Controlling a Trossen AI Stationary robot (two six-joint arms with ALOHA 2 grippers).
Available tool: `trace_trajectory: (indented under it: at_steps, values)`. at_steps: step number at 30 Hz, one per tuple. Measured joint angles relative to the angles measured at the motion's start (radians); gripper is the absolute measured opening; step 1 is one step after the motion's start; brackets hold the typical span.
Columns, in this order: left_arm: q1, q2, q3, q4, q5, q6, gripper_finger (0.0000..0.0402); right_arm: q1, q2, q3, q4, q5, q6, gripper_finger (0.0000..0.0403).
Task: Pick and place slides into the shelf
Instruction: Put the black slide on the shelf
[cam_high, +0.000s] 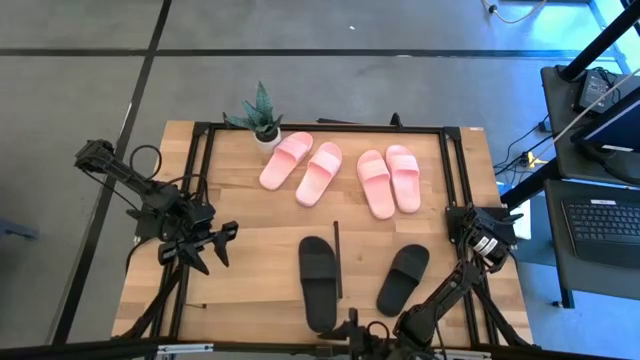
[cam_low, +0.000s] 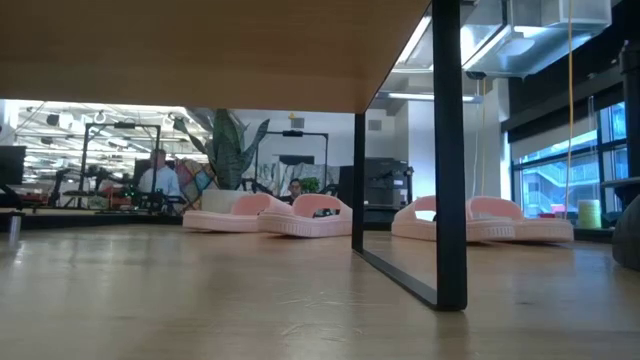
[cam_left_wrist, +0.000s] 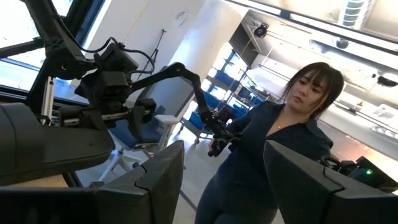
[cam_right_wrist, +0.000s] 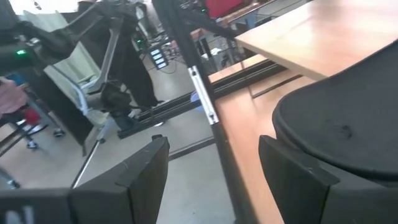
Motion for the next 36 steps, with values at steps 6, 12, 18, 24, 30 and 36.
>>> trace_trajectory:
  at_steps: [6, 12, 18, 24, 30, 36]
  values:
    - [0.0, 0.0, 0.0, 0.0, 0.0, -0.001, 0.0211, -0.01, 0.0, 0.0, -0.01, 0.016, 0.005, 0.0249]
    - [0.0, 0.0, 0.0, 0.0, 0.0, -0.001, 0.0211, -0.022, 0.0, 0.0, -0.019, 0.017, 0.005, 0.0249]
    - [0.0, 0.0, 0.0, 0.0, 0.0, -0.004, 0.0211, -0.022, 0.0, 0.0, -0.032, 0.072, 0.005, 0.0249]
    - [0.0, 0.0, 0.0, 0.0, 0.0, -0.004, 0.0211, -0.023, 0.0, 0.0, -0.036, 0.088, 0.006, 0.0249]
    - [0.0, 0.0, 0.0, 0.0, 0.0, -0.004, 0.0211, -0.023, 0.0, -0.001, -0.036, 0.088, 0.021, 0.0249]
    - [0.0, 0.0, 0.0, 0.0, 0.0, -0.004, 0.0211, -0.004, 0.0, -0.001, -0.036, 0.061, 0.104, 0.0249]
